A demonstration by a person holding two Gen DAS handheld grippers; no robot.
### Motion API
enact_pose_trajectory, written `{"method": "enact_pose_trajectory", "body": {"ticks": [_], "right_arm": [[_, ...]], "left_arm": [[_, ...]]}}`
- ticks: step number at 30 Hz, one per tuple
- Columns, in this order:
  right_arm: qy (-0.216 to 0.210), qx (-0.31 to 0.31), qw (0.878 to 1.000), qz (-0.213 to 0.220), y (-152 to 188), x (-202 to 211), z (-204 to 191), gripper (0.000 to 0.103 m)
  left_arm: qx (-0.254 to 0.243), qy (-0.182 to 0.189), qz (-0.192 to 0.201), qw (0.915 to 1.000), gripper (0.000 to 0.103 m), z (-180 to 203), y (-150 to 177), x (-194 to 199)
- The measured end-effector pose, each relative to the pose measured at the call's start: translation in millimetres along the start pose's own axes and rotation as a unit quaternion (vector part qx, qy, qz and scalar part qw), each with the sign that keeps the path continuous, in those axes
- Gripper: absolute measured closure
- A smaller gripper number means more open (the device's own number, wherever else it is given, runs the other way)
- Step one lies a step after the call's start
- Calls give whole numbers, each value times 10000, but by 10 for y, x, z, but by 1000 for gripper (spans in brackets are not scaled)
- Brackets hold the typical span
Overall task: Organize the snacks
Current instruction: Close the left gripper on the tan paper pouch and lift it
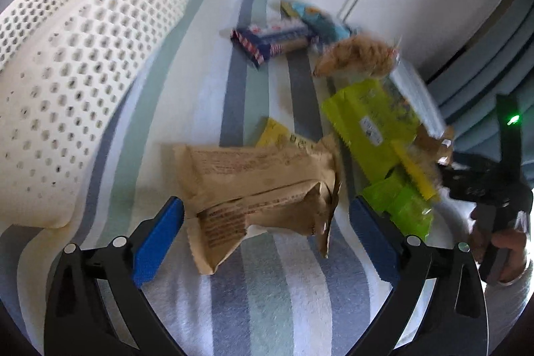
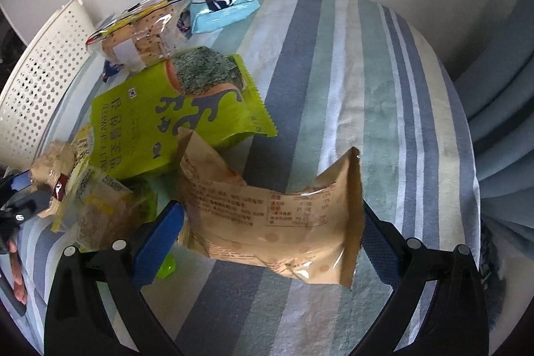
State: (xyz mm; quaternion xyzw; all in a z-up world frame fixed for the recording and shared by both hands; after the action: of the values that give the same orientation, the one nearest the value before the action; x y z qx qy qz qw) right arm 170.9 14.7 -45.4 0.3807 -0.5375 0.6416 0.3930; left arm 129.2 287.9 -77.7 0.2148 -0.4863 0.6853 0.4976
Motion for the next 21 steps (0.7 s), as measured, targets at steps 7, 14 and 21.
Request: {"method": "enact_pose_trajectory", "body": {"ticks": [7, 14, 21], "right_arm": [[-13, 266, 9996, -138, 20, -56, -65, 5], [-127, 362, 9986, -359, -38, -176, -49, 5], [-91, 591, 9973, -431, -104, -224, -117, 5]], "left_arm": [[-475, -794, -677, 9934, 2, 159, -57, -315], [-828, -1175, -895, 9856, 2, 279, -137, -474], [-790, -1193, -851, 9860, 2, 275, -176, -478]]}}
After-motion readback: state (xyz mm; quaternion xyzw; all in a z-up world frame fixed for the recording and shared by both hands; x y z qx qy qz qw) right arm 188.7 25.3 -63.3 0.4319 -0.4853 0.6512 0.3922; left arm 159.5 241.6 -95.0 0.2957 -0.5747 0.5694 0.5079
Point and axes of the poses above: each gripper's, at about its wrist camera, not at the fingertips, and x roughly against the way its jaws point, z to its right, y to its underside, the point moved 2 cm from there along -x, roughly the way its jaws point, and after that the axes turned 12 degrees about y, right-handed, at the moved point
